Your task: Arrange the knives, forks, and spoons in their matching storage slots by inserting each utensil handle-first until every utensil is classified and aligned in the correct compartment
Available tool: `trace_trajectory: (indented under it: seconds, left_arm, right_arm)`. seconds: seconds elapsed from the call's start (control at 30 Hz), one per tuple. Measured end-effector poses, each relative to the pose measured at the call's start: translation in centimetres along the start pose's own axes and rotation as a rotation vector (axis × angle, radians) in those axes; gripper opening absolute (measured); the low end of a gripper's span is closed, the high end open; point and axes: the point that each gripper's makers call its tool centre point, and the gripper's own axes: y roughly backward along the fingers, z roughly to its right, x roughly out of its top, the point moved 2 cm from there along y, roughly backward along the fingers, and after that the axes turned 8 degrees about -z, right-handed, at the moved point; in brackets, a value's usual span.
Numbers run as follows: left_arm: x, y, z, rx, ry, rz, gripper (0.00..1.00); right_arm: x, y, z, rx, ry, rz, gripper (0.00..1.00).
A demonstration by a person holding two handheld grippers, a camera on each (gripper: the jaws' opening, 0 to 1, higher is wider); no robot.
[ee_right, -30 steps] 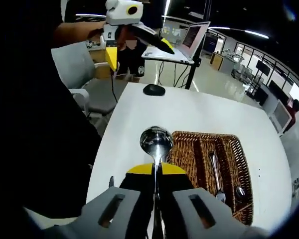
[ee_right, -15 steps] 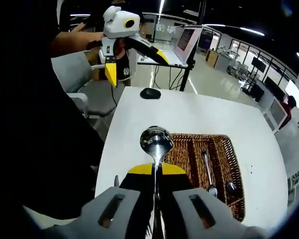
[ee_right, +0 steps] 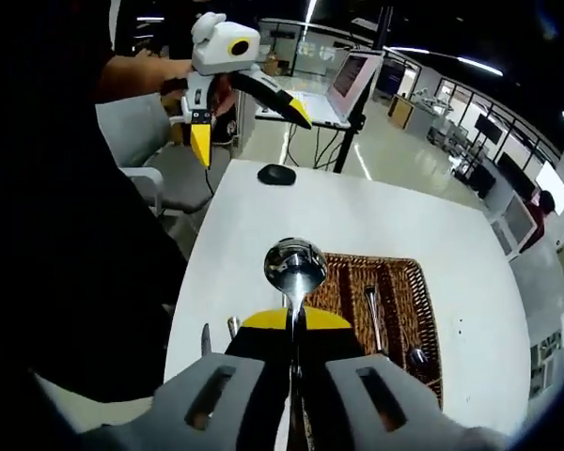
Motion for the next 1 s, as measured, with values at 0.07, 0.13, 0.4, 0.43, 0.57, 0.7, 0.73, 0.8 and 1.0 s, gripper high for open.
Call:
trace_trajectory:
  seconds: [0.07, 0.13, 0.4, 0.43, 0.57, 0.7, 0.73, 0.8, 1.0]
  left_arm:
    - [-0.2, -0.1, -0.1, 0.0, -0.003, -0.004, 1.0]
    - [-0.2, -0.2, -0.2, -0.002, 0.001, -0.005, 1.0]
    - [-0.1, -1.0, -0.2, -0.001, 0.002, 0.003, 1.0]
    - [-0.1, -1.2, -0.3, -0.002, 0.006, 0.006, 1.0]
    - [-0.3, -1.8, -0.4, -0.008, 0.003, 0.004, 1.0]
    - [-0.2, -2.0, -0.4, -0.012, 0.008, 0.016, 1.0]
    - [-0.1, -1.9, -0.4, -0.011, 0.006, 0.02, 1.0]
    - [-0.2, -1.9, -0.4, -0.006, -0.001, 0.021, 1.0]
    - [-0.4, -1.5, -0.6, -0.017, 0.018, 0.03, 1.0]
  right_arm:
    - [0.1, -0.1, 0.3, -0.007, 0.017, 0.004, 0.0]
    - [0.1, -0.3, 0.7, -0.008, 0.026, 0.006, 0.0]
    - [-0.4, -0.6, 2.3, -0.019, 0.053, -0.015, 0.0]
    - [-0.5, -0.6, 2.7, -0.027, 0.063, -0.017, 0.0]
    - [-0.8, -0.7, 3.8, -0.022, 0.073, -0.023, 0.0]
    - [-1.0, -0.9, 5.1, -0.02, 0.069, -0.025, 0.0]
    - [-0.9, -0.9, 5.5, -0.027, 0.072, -0.02, 0.0]
    - [-1.0, -1.0, 6.3, -0.036, 0.075, -0.018, 0.0]
    - [-0.7, -1.1, 7.8, -0.051, 0.109, -0.019, 0.0]
